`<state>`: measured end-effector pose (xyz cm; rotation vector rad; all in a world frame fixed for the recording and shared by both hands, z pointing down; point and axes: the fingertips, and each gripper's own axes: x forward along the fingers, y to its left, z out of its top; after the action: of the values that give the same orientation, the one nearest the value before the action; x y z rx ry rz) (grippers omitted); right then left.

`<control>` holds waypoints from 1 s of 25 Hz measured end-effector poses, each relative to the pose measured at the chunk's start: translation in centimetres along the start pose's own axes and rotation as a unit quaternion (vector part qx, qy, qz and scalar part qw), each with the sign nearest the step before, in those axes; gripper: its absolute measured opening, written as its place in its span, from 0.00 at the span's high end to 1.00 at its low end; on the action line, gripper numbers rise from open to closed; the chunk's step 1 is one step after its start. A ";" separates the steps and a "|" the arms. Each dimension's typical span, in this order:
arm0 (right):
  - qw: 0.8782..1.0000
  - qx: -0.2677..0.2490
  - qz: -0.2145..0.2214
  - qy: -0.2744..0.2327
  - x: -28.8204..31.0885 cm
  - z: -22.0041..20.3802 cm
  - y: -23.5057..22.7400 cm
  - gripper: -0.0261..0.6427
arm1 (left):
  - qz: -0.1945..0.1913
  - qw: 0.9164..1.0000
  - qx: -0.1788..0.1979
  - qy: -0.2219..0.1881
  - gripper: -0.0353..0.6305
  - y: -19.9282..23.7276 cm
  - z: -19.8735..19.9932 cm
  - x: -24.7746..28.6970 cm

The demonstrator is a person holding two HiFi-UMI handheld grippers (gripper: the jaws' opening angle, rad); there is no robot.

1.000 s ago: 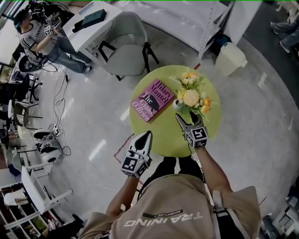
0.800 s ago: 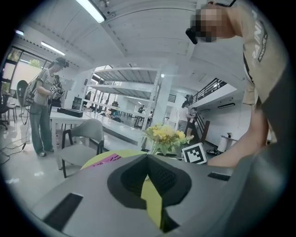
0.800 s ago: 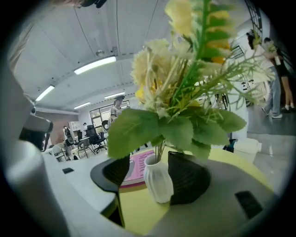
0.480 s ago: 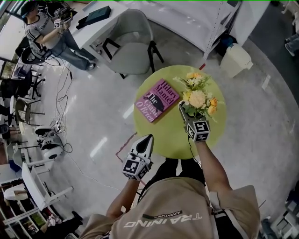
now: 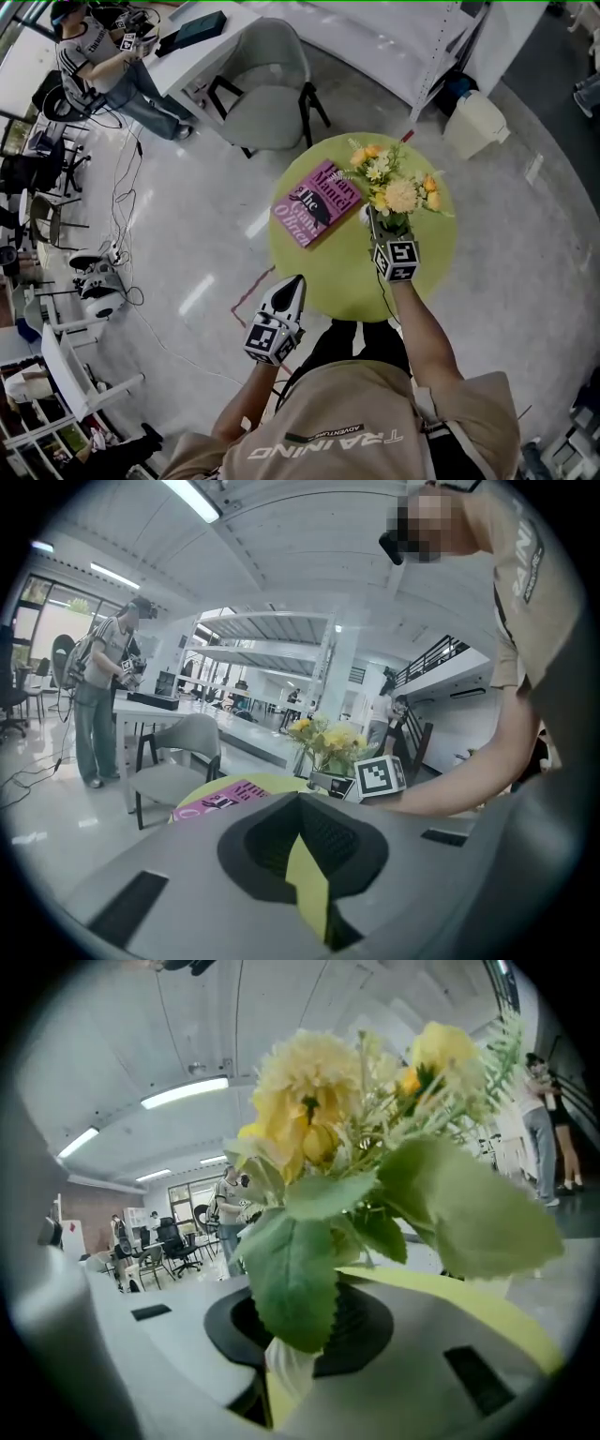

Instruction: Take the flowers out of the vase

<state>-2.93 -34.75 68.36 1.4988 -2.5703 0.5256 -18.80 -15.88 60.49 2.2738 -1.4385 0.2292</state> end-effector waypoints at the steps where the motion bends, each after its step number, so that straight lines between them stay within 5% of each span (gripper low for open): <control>1: 1.000 -0.001 0.001 0.000 0.0 0.0 0.0 0.87 | 0.001 1.000 0.001 0.000 0.93 0.1 -0.1 0.0; 25: 0.993 -0.067 0.075 -0.054 -4.7 9.0 3.2 0.92 | -0.014 0.999 -0.002 -0.033 0.93 -2.8 0.2 -0.4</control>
<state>-2.76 -32.65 57.94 1.3329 -2.7541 0.2875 -16.54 -14.62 59.36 2.3148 -1.4376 0.1444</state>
